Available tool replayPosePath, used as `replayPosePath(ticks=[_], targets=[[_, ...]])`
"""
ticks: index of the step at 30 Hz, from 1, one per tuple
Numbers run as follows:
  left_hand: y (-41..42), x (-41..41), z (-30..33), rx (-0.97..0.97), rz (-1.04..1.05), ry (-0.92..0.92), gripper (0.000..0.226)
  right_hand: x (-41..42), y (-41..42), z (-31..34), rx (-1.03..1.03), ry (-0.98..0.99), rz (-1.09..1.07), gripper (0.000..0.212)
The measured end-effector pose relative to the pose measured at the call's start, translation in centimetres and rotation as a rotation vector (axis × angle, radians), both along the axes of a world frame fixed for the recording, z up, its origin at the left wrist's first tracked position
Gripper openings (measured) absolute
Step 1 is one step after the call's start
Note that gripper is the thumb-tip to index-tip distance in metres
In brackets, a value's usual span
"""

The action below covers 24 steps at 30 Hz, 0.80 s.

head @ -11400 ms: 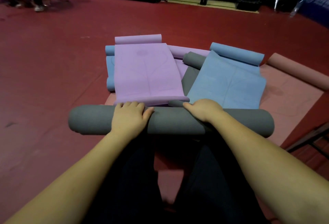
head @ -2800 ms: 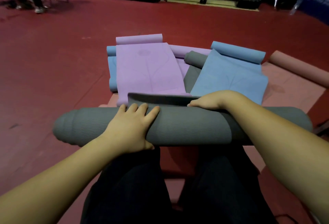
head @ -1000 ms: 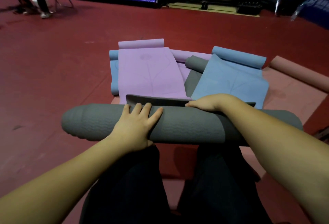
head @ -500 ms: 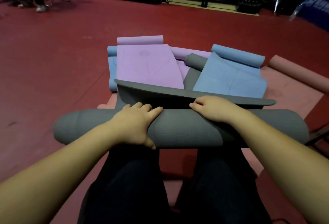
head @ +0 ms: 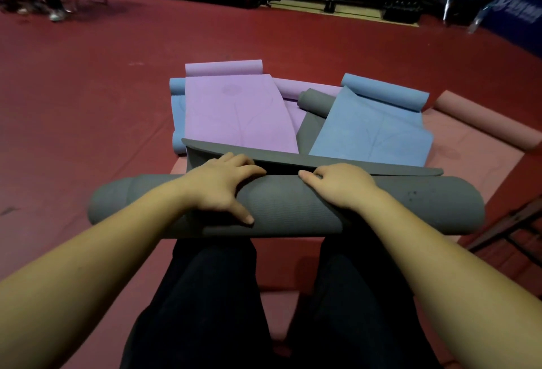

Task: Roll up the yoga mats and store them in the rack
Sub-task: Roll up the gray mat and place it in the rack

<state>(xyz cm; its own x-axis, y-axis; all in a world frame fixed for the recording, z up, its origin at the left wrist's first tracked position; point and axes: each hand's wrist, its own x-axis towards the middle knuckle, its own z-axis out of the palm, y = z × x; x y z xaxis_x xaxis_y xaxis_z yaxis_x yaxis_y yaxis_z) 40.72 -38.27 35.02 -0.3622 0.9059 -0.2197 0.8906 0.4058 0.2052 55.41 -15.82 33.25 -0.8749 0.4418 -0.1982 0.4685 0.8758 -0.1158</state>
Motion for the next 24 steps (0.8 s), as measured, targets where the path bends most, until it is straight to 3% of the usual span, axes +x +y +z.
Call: replayPosePath(ticks=[3, 5, 7, 10, 15, 24], targets=[[-1.6, 1.6, -1.7, 0.293, 0.002, 0.124, 0.08, -0.9, 0.5, 0.4, -0.052, -0.073, 0.008, 0.072], [-2.6, 3.6, -3.9, 0.401, 0.005, 0.316, 0.072, -1.9, 0.7, 0.6, -0.087, -0.133, 0.004, 0.074], [-2.9, 5.4, -6.1, 0.287, 0.022, 0.505, 0.094, -2.7, 0.9, 0.8, -0.124, -0.183, -0.011, 0.075], [-2.4, 5.9, -7.2, 0.108, 0.116, 0.565, 0.123, -3.6, 1.0, 1.2, -0.209, -0.212, -0.057, 0.076], [-1.3, 5.2, -5.7, 0.032, 0.146, 0.549, 0.126, -4.3, 1.1, 1.7, -0.268, -0.229, -0.085, 0.077], [-5.0, 7.9, -3.6, 0.166, 0.058, 0.597, 0.119, -2.0, -0.4, 3.1, -0.288, -0.288, 0.008, 0.068]])
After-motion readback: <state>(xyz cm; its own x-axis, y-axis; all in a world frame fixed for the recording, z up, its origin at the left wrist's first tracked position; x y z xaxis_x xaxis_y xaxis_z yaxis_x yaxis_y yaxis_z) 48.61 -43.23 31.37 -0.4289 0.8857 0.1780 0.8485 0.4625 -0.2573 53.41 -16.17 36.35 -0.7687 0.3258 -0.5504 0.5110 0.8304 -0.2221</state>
